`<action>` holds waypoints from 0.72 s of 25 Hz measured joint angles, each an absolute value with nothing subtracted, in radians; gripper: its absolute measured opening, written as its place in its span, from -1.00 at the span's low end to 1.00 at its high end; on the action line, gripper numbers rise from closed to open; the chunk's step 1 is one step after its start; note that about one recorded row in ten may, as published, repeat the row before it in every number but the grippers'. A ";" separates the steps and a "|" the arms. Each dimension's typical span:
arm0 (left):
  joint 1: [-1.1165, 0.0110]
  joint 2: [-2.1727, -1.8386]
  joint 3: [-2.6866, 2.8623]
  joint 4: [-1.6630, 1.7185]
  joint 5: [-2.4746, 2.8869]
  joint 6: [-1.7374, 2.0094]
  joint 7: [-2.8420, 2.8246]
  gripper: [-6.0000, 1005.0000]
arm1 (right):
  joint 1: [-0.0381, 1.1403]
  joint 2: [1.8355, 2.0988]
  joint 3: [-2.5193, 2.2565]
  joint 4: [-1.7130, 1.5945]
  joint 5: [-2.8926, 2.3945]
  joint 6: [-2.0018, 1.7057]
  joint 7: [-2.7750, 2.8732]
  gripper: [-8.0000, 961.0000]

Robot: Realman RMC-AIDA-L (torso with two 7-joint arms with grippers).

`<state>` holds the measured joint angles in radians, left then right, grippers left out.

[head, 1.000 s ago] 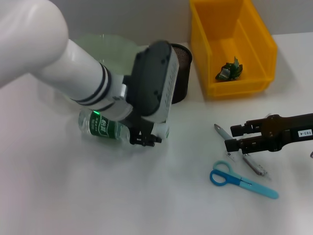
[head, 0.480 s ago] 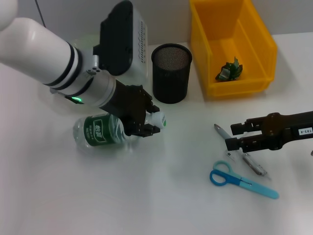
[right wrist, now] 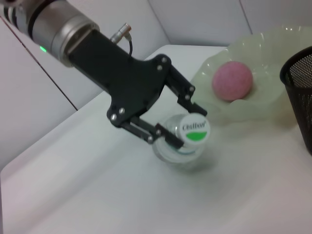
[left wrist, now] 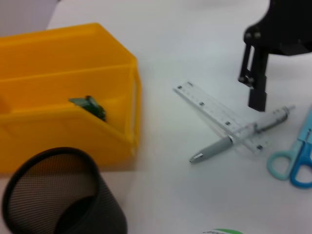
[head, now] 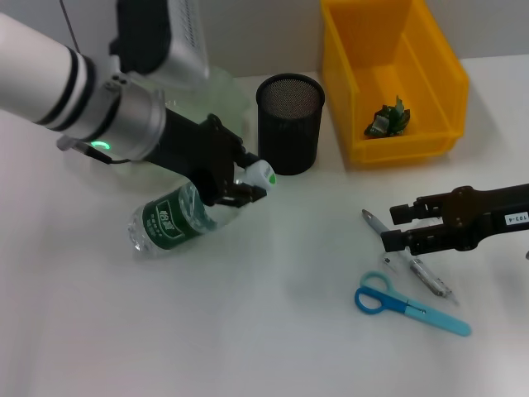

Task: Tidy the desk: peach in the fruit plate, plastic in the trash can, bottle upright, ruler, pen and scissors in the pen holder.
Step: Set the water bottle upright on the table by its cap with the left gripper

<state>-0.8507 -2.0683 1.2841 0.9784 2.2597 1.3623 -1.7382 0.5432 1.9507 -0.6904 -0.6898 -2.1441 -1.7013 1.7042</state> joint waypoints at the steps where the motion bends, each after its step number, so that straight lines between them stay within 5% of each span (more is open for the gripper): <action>1: -0.850 -2.068 1.272 0.978 2.260 1.367 -1.738 -0.09 | 0.545 1.950 -0.691 -0.690 -2.144 -1.701 1.704 0.51; 18: -0.819 -2.063 1.029 0.979 2.225 1.495 -1.732 -0.06 | 0.557 1.936 -0.706 -0.691 -2.145 -1.701 1.697 0.50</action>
